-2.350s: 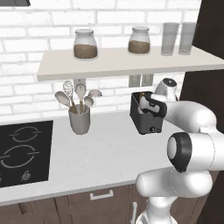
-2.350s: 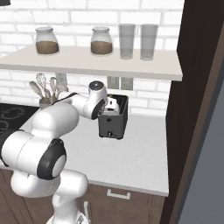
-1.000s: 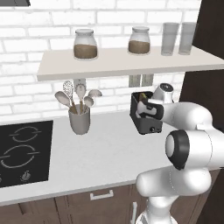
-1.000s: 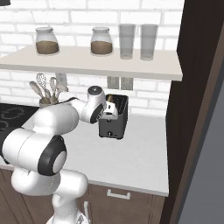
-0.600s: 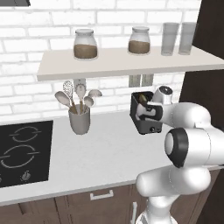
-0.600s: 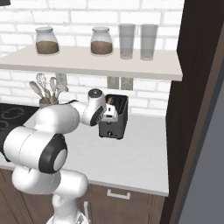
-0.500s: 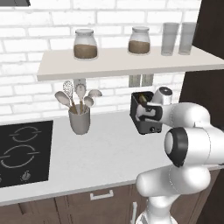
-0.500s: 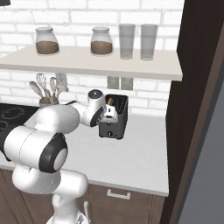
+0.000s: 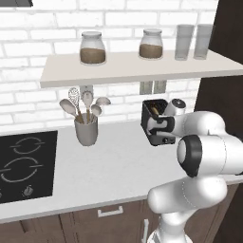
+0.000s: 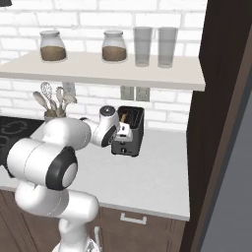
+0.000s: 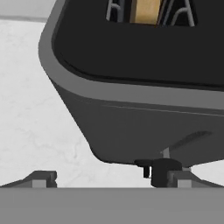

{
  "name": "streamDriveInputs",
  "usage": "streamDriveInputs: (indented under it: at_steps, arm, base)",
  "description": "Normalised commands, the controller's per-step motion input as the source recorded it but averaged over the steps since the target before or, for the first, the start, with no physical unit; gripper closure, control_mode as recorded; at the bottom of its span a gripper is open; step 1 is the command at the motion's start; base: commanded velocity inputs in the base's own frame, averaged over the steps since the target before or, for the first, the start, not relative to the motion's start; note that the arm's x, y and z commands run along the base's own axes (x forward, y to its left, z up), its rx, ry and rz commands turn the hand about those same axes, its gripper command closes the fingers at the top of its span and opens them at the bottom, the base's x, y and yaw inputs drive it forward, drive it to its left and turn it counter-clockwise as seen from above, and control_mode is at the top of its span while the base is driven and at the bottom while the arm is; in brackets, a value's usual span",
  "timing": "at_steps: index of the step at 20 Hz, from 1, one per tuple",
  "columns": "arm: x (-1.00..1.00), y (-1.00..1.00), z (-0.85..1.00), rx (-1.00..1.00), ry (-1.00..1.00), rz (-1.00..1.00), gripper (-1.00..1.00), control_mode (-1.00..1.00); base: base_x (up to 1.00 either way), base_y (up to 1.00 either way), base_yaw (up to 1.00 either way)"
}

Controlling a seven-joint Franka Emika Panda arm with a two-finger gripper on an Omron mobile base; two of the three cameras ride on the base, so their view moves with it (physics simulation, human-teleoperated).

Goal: Start the toaster. Once the lever pops up, take the bread to the plate on the dining counter.

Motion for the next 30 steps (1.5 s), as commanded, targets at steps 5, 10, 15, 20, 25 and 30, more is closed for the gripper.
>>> streamDriveInputs:
  at_steps: [5,10,15,20,25,30]
  arm:
    - [0.0,0.0,-0.13,0.0,0.0,0.0,-1.0,-1.0]
    - [0.0,0.0,-0.01,0.0,0.0,0.0,-1.0,-1.0]
    - [-0.09,0.0,0.07,0.0,-0.04,0.0,-1.0,-1.0]
    - [-0.16,0.0,0.36,0.0,-0.09,0.0,-1.0,-1.0]
    - [-0.19,0.0,0.48,0.0,-0.08,0.0,-1.0,-1.0]
    - [-0.05,0.0,0.44,0.0,-0.07,0.0,-1.0,-1.0]
  base:
    - [0.0,0.0,0.0]
    - [0.0,0.0,0.0]
    - [0.0,0.0,0.0]
    - [0.0,0.0,0.0]
    - [0.0,0.0,0.0]
    - [0.0,0.0,0.0]
